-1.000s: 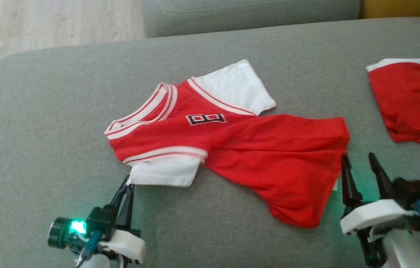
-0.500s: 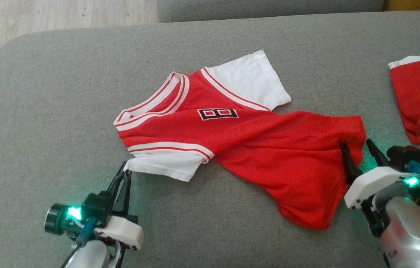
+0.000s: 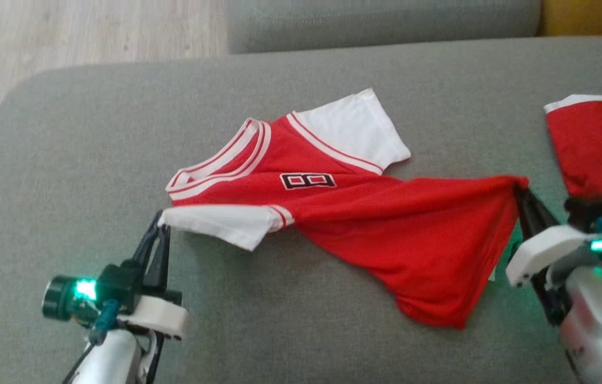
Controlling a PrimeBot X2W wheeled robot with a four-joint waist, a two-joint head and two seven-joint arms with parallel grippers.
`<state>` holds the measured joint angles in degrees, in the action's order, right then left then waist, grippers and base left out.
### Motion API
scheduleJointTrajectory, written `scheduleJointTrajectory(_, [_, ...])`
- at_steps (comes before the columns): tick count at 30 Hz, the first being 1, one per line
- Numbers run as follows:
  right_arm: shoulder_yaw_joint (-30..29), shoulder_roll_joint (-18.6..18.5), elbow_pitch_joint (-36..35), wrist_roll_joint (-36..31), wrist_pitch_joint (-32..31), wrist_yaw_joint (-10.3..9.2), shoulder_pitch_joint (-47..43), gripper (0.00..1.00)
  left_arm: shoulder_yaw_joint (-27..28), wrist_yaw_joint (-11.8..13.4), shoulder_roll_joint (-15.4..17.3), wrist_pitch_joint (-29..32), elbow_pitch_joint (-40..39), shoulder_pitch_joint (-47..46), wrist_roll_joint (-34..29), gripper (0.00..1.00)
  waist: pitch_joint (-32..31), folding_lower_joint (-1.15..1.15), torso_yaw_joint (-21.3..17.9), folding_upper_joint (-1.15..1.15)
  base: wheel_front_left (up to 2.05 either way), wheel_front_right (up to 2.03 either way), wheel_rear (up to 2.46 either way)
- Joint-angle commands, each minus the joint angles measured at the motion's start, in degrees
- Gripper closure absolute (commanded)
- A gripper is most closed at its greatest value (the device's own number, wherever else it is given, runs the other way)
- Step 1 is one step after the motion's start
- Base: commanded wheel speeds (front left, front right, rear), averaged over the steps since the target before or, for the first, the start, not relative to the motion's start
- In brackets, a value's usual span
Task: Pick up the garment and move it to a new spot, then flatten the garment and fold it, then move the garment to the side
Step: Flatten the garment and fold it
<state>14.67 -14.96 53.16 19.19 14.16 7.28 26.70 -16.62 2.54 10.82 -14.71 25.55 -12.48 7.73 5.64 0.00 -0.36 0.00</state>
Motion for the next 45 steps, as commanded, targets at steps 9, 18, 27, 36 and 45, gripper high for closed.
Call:
scheduleJointTrajectory(9, [-3.49,-6.13,-20.91,-2.02,0.83,0.21,-1.21,1.00,4.86,-0.69,6.71,0.16,-18.64,-6.95,-0.87,1.00,-8.47,0.00,-1.50,0.00,0.00,0.00,0.00])
scheduleJointTrajectory(18, [-10.19,-11.40,-38.83,-2.55,-1.30,0.21,-2.23,1.00,5.48,-4.79,10.01,5.98,-32.93,-19.94,0.48,1.00,-10.91,0.00,-1.69,0.00,0.00,0.00,0.00])
scheduleJointTrajectory(27, [-2.53,-11.18,-37.83,1.44,-9.49,0.21,9.06,1.00,0.20,-9.43,9.95,13.98,-16.45,-39.18,6.22,1.00,-6.43,0.00,-1.36,0.00,0.00,0.00,0.00])
scheduleJointTrajectory(36, [2.16,-9.21,-18.11,-0.68,-3.60,0.21,31.67,1.00,-4.62,-8.76,9.10,4.94,4.21,-59.52,1.71,1.00,4.24,0.00,0.43,0.00,0.00,0.00,0.00])
scheduleJointTrajectory(45, [-3.67,-10.64,-15.98,-9.82,0.80,0.21,42.99,1.00,-5.71,-8.87,6.40,-0.15,6.23,-67.48,1.39,1.00,12.68,0.00,4.47,0.00,0.00,0.00,0.00])
